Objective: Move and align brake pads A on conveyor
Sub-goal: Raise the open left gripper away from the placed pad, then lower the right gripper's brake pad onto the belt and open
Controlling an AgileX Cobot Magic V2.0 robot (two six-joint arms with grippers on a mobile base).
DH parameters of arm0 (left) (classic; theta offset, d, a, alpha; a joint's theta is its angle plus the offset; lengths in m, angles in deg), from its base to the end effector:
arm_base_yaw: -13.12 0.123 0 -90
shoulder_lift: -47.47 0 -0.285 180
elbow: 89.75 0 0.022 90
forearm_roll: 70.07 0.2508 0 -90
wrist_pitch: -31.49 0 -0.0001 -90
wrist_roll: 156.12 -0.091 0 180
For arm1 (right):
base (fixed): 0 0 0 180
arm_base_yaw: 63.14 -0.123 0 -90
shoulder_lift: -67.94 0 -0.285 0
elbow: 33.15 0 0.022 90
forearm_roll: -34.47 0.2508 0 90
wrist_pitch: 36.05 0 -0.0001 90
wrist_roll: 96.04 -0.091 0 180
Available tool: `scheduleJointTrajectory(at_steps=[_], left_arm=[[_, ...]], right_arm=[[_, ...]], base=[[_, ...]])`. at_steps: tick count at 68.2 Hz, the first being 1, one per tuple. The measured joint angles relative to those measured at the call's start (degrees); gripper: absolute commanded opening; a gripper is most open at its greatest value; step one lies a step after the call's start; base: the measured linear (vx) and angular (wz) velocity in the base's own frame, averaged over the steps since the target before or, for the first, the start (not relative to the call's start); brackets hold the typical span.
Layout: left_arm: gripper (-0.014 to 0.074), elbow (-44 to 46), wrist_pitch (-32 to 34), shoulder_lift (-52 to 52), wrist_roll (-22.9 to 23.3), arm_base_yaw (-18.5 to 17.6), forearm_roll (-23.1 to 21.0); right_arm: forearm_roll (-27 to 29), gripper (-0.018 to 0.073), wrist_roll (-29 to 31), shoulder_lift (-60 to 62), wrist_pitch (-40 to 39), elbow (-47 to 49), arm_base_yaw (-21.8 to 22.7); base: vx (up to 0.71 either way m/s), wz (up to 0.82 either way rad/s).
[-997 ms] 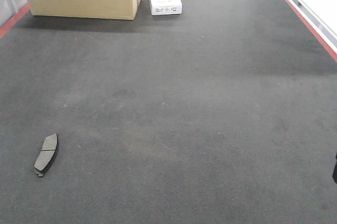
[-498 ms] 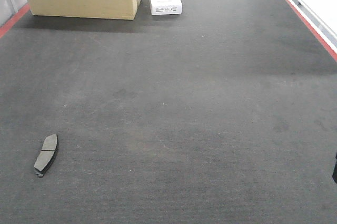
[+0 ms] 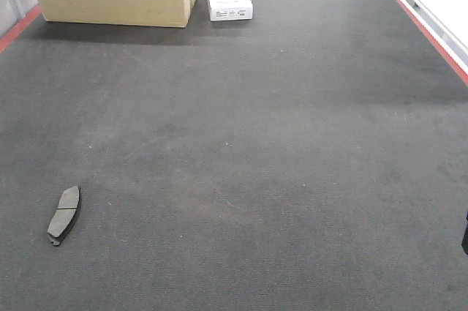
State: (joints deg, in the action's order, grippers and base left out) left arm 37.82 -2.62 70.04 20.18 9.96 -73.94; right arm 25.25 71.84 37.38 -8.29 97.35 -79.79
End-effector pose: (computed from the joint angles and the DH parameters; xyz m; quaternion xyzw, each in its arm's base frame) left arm 0.0590 -0.0067 0.2888 0.0369 0.8135 -0.0289 0.5797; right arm 0.0827 0.0176 0.3055 -0.0672 0.8034 0.0760 0.5867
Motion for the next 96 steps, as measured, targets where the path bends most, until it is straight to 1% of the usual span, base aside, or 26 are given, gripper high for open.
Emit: scheduleJointTrajectory(at_steps=[11,18,27,36,57,65,74,84,90,96], left_arm=[[0.0363,0.0,0.0,0.0,0.0,0.0,0.0],[0.0363,0.0,0.0,0.0,0.0,0.0,0.0],[0.0363,0.0,0.0,0.0,0.0,0.0,0.0],[0.0363,0.0,0.0,0.0,0.0,0.0,0.0],[0.0363,0.0,0.0,0.0,0.0,0.0,0.0],[0.0363,0.0,0.0,0.0,0.0,0.0,0.0],[0.0363,0.0,0.0,0.0,0.0,0.0,0.0],[0.0363,0.0,0.0,0.0,0.0,0.0,0.0],[0.0363,0.0,0.0,0.0,0.0,0.0,0.0],[0.0363,0.0,0.0,0.0,0.0,0.0,0.0]], right_arm=[[0.1,-0.0007,0.0,0.0,-0.1,0.0,0.0],[1.1,-0.0007,-0.9,0.0,-0.1,0.0,0.0],[1.9,-0.0004,-2.4,-3.8,-0.1,1.5,0.0],[1.9,-0.0004,-4.0,-14.3,0.2,7.1,0.0],[2.0,-0.0003,-4.1,-44.8,5.9,21.6,0.0],[2.0,0.0001,-3.5,-54.6,7.3,26.7,0.0],[2.3,0.0005,-1.2,-64.9,10.0,31.8,0.0],[2.9,0.0008,1.0,-72.9,12.2,36.8,0.4],[4.7,0.0011,3.0,-76.4,13.0,39.3,1.7],[7.7,0.0018,6.5,-78.8,14.0,40.9,3.3]], base=[[0.00,0.00],[0.00,0.00],[0.00,0.00],[0.00,0.00],[0.00,0.00],[0.00,0.00],[0.00,0.00],[0.00,0.00],[0.00,0.00],[0.00,0.00]])
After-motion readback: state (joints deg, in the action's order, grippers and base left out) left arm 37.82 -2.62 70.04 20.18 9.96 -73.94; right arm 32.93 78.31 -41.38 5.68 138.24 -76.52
